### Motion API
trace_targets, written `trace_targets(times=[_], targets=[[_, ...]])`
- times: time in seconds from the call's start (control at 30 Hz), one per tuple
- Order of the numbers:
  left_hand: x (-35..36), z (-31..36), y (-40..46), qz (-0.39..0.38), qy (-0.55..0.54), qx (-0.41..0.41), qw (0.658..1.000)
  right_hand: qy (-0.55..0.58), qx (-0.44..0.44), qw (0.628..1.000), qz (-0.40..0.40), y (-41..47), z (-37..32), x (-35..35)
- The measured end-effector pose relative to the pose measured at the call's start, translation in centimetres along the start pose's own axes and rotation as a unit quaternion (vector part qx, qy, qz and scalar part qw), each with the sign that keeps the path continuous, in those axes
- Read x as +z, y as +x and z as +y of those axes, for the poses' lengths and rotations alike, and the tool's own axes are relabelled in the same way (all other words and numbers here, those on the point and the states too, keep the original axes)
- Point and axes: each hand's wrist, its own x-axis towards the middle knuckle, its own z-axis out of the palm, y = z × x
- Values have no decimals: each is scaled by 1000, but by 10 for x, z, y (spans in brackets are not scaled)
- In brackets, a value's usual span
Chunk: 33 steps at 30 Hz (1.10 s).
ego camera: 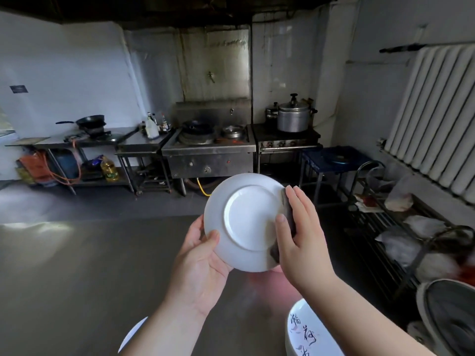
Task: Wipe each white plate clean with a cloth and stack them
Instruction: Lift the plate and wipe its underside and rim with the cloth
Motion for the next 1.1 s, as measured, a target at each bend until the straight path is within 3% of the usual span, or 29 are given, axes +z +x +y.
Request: trace_targets(times=[0.27,0.47,0.53,0.73,0.83,0.97,1.1], targets=[[6,-10,-5,-60,17,-34,997,122,49,990,58,-27,4,7],[-1,23,2,-84,114,-141,980,100,-33,986,-130,32,4,-38],[-3,21,1,-74,112,-127,983,58,-55,985,-151,29,6,-38],[-12,9,3,-12,76,-42,996,-24,-84,990,-111,-53,16,3],[-11,6,2,-24,58,-40,997,-56,-81,991,-96,-24,10,0],[-2,0,3,-53,20,-10,998,-29,-49,998,-35,6,-3,-1],[5,-12,2,-89,12,0,996,35,-51,997,-37,-46,0,22]])
